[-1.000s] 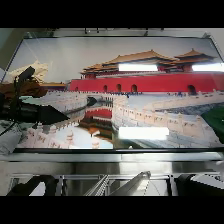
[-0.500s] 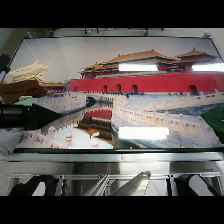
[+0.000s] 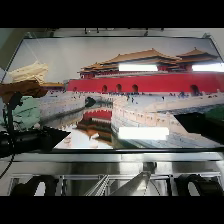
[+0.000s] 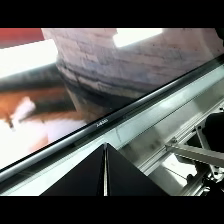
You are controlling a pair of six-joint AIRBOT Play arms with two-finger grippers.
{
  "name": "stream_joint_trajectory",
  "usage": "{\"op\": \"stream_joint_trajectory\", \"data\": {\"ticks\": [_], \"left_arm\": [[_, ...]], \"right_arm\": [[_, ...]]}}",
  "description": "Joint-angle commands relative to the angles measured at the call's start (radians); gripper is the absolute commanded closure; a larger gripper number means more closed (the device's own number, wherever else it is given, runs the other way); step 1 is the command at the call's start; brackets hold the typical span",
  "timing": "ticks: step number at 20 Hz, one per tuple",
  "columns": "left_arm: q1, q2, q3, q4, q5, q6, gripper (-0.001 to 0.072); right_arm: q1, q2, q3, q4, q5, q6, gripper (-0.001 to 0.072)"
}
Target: Fold the shirts.
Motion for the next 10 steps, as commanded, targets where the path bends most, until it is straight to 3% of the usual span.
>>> {"op": "stream_joint_trajectory", "data": {"ticks": [1,5,10], "left_arm": [[0.0,0.018,0.002,-0.005,0.005,-0.002,0.0689],[0.0,0.018,0.031,-0.006,0.005,-0.002,0.0689],[0.0,0.017,0.031,-0.005,0.009,-0.002,0.0689]], "right_arm": [[0.053,0.056,-0.065,0.053,-0.042,0.016,0.0693],[0.053,0.059,-0.066,0.11,0.051,0.02,0.0692],[0.053,0.059,-0.066,0.111,0.063,0.02,0.0691]]}}
